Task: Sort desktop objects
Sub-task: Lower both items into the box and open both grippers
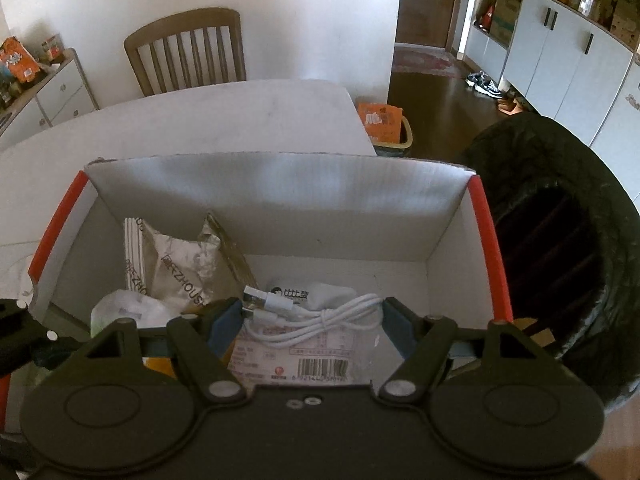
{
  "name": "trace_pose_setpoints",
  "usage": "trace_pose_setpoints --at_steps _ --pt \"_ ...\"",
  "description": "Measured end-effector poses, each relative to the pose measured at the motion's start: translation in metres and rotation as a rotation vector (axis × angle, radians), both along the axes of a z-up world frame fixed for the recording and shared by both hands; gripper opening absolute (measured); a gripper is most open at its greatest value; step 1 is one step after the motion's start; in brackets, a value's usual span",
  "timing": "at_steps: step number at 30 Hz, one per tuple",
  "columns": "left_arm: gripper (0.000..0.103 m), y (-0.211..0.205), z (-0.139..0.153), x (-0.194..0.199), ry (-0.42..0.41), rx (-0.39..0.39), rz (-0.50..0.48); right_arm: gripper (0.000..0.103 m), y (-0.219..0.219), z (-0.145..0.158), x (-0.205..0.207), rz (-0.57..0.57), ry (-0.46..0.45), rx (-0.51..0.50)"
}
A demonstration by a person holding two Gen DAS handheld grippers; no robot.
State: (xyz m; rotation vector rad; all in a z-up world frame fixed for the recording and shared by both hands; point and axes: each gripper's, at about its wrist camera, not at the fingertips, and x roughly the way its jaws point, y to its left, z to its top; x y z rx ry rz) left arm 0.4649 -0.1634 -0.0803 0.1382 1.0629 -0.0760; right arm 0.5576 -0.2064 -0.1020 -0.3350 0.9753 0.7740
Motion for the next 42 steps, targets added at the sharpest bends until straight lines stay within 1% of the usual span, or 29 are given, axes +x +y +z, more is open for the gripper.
trace_pose_setpoints --at_steps 3,5,11,19,21,22,24,26,32,42 --pt "0.049 0.002 -0.001 0.001 0.007 -0.008 0.001 0.075 0.003 -0.004 0.002 0.007 0.014 -0.017" --pt "0.05 0.002 -0.001 0.001 0.01 -0.012 0.002 0.073 0.003 -0.005 0.003 0.002 0.027 -0.013" --pt "0.052 -0.002 0.002 0.002 0.004 -0.021 0.001 0.074 0.002 -0.004 0.004 -0.004 0.038 -0.005" --pt "0.061 0.001 0.009 -0.003 -0.016 -0.083 -0.002 0.081 -0.005 0.002 0.004 -0.017 0.046 0.022" --pt "0.066 0.002 0.012 -0.005 -0.023 -0.099 -0.009 0.082 -0.007 0.006 0.003 -0.018 0.046 0.032" --pt "0.072 0.002 0.014 -0.007 -0.029 -0.099 -0.011 0.082 -0.009 0.009 0.002 -0.015 0.048 0.04" --pt "0.08 0.003 0.017 -0.01 -0.044 -0.097 -0.002 0.082 -0.011 0.014 0.0 -0.009 0.047 0.05" --pt "0.08 0.007 0.02 -0.012 -0.047 -0.112 0.007 0.084 -0.013 0.02 -0.003 -0.001 0.038 0.059" --pt "0.08 0.02 0.032 -0.02 -0.076 -0.154 0.048 0.084 -0.019 0.034 -0.013 0.009 0.033 0.089" --pt "0.08 0.024 0.052 -0.042 -0.141 -0.176 0.038 0.084 -0.032 0.058 -0.042 0.023 0.003 0.133"
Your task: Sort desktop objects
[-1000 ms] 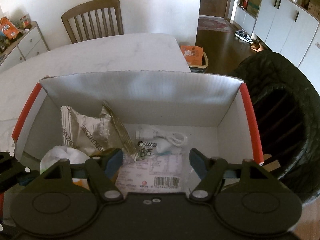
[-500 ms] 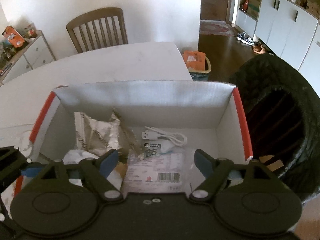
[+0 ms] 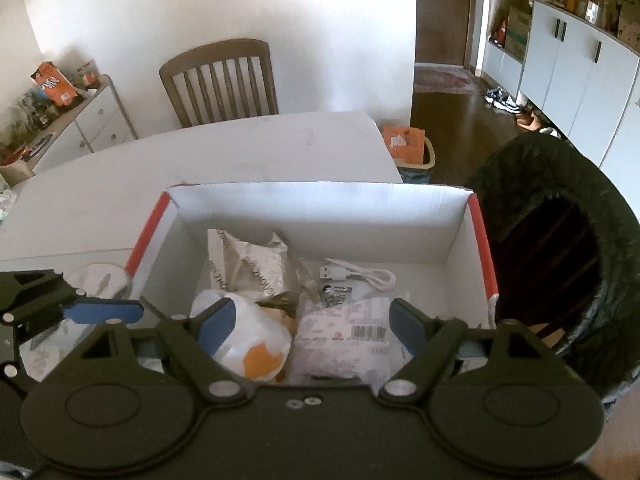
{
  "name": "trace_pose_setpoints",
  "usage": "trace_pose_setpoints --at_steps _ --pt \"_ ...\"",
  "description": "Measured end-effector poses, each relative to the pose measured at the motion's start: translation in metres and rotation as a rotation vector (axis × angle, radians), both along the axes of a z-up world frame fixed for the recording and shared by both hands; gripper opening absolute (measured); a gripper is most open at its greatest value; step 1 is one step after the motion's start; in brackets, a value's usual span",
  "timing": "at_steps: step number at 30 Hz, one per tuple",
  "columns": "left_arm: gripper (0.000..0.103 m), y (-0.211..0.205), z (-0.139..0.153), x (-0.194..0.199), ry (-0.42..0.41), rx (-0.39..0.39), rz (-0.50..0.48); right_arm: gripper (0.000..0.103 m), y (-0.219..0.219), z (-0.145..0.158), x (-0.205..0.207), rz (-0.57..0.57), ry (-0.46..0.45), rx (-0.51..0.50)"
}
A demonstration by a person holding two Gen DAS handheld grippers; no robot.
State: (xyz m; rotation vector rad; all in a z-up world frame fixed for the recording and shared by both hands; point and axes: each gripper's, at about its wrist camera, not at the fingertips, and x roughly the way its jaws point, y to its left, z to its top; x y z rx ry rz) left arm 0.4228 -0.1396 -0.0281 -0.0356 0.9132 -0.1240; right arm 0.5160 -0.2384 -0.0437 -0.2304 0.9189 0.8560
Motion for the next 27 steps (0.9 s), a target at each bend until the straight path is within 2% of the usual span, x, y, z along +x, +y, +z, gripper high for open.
trace_pose_setpoints --at_steps 15,22,27 --pt "0.08 -0.001 0.022 -0.035 -0.083 -0.013 -0.043 0.088 -0.036 0.029 -0.041 -0.02 -0.076 0.076" --pt "0.08 0.0 0.035 -0.054 -0.119 -0.018 -0.057 0.093 -0.048 0.04 -0.071 0.0 -0.156 0.099" --pt "0.08 0.003 0.04 -0.066 -0.13 -0.012 -0.068 0.096 -0.055 0.044 -0.09 -0.01 -0.18 0.117"
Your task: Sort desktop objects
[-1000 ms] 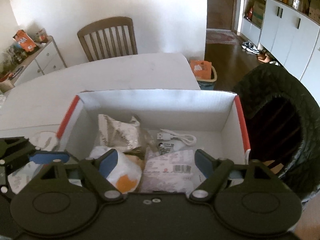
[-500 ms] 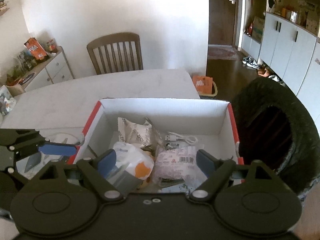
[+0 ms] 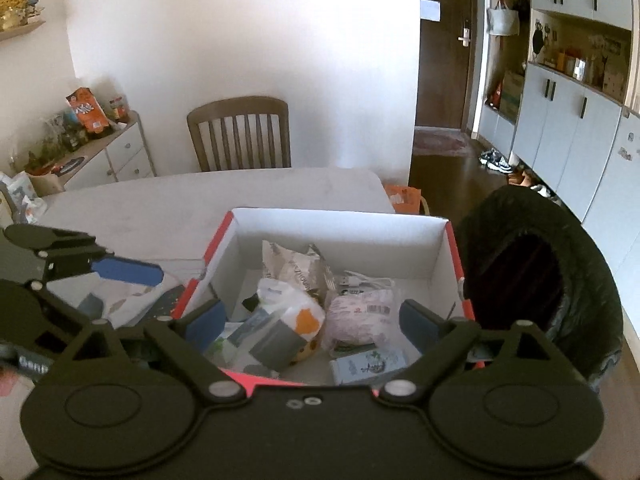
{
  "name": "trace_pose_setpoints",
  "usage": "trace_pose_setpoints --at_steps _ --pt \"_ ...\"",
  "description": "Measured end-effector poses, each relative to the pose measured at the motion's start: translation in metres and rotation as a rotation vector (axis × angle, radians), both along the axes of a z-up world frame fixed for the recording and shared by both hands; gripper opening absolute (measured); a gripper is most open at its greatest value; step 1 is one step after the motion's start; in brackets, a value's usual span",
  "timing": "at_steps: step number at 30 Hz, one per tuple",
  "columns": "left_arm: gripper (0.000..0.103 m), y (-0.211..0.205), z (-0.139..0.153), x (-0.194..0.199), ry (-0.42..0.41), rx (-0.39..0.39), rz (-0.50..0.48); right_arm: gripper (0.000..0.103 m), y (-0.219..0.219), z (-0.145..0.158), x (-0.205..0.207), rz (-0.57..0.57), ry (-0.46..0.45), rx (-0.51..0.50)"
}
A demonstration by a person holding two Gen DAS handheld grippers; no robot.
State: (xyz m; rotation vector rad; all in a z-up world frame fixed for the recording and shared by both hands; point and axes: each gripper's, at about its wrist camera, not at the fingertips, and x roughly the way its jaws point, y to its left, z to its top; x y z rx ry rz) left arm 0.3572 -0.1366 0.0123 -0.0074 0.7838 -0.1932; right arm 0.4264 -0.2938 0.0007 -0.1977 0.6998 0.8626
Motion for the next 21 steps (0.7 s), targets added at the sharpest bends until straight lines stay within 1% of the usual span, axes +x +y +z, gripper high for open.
trace_pose_setpoints --at_steps 1,5,8,12,14,15,16,20,21 --pt "0.08 0.001 0.0 -0.002 -0.001 0.002 -0.001 0.098 -0.002 0.001 -0.002 -0.004 -0.004 0.005" --pt "0.08 0.005 0.0 -0.009 0.001 0.008 0.0 0.098 -0.01 0.006 -0.014 -0.031 -0.02 0.03" --pt "0.08 0.008 0.0 -0.013 0.001 0.01 -0.001 0.101 -0.017 0.008 -0.02 -0.055 -0.033 0.048" --pt "0.08 0.012 0.002 -0.023 -0.018 0.054 0.012 0.102 -0.024 0.006 -0.03 -0.084 -0.045 0.046" --pt "0.08 0.013 0.003 -0.026 -0.014 0.057 0.003 0.102 -0.025 0.004 -0.037 -0.093 -0.053 0.041" --pt "0.081 0.013 0.004 -0.028 -0.013 0.058 0.0 0.102 -0.025 0.003 -0.04 -0.093 -0.059 0.038" --pt "0.084 0.013 0.004 -0.03 -0.014 0.063 0.0 0.102 -0.026 0.003 -0.044 -0.094 -0.067 0.034" --pt "0.085 0.012 0.005 -0.037 -0.023 0.085 -0.003 0.102 -0.027 0.0 -0.056 -0.104 -0.08 0.031" --pt "0.089 0.012 0.005 -0.038 -0.022 0.084 -0.004 0.102 -0.028 -0.001 -0.058 -0.108 -0.077 0.034"
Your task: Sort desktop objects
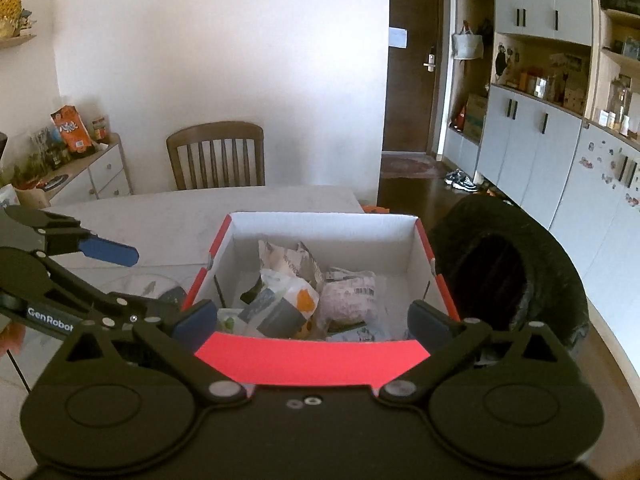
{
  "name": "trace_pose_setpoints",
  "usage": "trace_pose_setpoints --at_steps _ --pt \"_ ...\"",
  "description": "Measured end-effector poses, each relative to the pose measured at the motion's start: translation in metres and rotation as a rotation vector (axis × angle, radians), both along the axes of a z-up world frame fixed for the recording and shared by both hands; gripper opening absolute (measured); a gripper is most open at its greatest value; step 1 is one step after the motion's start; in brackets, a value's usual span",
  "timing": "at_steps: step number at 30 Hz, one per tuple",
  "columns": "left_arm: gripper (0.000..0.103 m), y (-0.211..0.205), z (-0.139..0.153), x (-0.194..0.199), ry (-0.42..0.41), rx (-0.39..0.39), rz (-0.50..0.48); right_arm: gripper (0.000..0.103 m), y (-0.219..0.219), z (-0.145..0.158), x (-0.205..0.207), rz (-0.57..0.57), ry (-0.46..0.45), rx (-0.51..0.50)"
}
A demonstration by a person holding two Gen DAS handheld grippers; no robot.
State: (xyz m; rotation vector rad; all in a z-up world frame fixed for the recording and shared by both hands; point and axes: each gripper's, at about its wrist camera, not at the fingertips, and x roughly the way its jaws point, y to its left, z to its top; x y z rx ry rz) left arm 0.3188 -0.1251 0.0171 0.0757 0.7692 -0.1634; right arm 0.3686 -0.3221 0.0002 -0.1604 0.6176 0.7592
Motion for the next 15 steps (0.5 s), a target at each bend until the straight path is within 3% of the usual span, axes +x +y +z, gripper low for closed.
trace_pose_setpoints --at_steps 1,3,15 --pt "0.096 0.0 0.0 -0.002 -0.001 0.0 0.001 0.102 -0.001 0.0 -0.002 -0.005 0.002 0.002" --pt "0.101 0.0 0.001 -0.005 -0.004 -0.002 0.0 0.102 -0.002 -0.002 -0.006 -0.015 0.006 0.003" --pt "0.101 0.01 0.004 -0.024 -0.01 -0.05 0.035 0.102 -0.002 -0.009 -0.03 -0.046 0.036 0.01"
